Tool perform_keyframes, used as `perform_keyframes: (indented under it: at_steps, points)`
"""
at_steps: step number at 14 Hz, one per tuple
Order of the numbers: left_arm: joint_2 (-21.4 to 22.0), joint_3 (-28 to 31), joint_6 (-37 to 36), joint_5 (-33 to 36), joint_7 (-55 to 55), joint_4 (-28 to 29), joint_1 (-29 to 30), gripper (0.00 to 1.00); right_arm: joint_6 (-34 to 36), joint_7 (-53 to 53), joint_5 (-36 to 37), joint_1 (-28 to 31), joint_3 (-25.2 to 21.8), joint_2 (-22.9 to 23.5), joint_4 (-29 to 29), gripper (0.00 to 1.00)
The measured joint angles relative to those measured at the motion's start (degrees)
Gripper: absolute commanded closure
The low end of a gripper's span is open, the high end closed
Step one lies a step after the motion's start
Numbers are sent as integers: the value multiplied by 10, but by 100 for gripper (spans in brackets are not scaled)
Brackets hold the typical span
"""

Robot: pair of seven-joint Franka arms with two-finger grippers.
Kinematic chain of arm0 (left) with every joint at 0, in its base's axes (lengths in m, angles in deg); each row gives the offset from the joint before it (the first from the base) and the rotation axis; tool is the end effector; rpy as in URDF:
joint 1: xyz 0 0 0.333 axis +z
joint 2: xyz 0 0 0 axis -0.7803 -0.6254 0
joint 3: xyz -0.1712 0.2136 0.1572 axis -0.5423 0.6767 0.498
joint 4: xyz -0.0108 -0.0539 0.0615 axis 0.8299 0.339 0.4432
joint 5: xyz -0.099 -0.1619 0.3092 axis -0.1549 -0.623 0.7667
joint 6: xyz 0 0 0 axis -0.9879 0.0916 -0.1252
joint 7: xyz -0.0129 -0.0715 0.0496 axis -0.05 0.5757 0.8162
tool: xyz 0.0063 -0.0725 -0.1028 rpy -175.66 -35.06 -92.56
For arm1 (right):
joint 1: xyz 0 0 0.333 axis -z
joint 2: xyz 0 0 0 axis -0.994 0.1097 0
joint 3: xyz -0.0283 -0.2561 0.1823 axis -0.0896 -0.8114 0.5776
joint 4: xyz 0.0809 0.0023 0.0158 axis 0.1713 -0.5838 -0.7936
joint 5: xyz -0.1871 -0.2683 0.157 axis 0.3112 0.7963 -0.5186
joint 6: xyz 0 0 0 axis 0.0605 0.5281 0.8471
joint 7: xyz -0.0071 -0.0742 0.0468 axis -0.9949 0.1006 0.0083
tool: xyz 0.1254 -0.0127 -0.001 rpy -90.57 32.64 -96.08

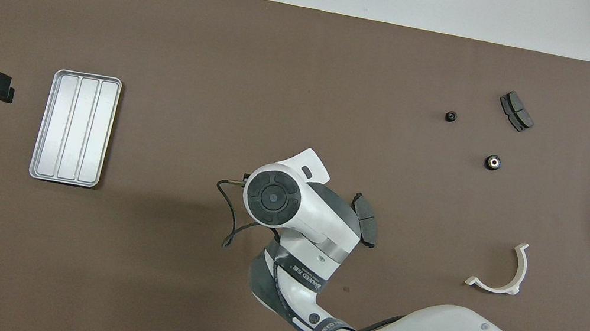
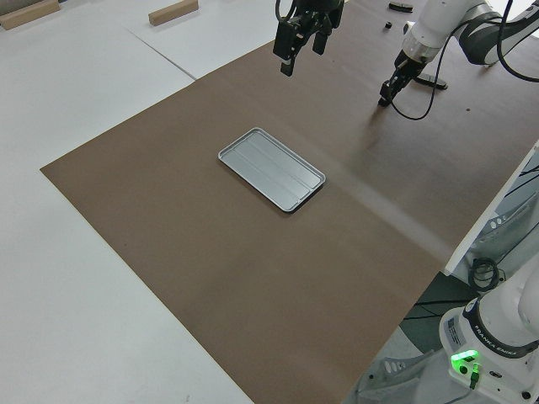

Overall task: Place bearing gear from tray to pile
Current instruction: 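Lower the right gripper onto the center gear and grasp it, then carry the gear with the right gripper to the pile and release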

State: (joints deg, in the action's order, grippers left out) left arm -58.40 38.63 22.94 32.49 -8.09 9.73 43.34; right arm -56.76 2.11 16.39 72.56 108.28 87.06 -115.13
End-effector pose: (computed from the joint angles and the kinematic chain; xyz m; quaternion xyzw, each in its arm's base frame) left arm 0.5238 0.0007 0.5758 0.9998 -0.0157 0.0131 0.0012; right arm 0.5024 0.4007 0.2862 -0.9965 0.0372 -0.0753 0.0031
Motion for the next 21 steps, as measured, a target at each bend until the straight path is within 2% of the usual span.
perform_keyframes:
  at_steps: [5,8,11,13,17,21]
  points:
    - [0,0,0,0,0,0,0,0,0,0,-1,3,0,-5,1,100]
    - [0,0,0,0,0,0,0,0,30,1,-27,21,-12,-57,4,100]
    - [0,0,0,0,0,0,0,0,84,65,-80,27,-72,-131,4,100]
    - [0,0,0,0,0,0,0,0,112,147,-127,28,-123,-161,2,100]
    - [0,0,0,0,0,0,0,0,124,356,-213,32,-237,-178,-6,100]
    - [0,0,0,0,0,0,0,0,95,498,-265,33,-305,-186,-64,100]
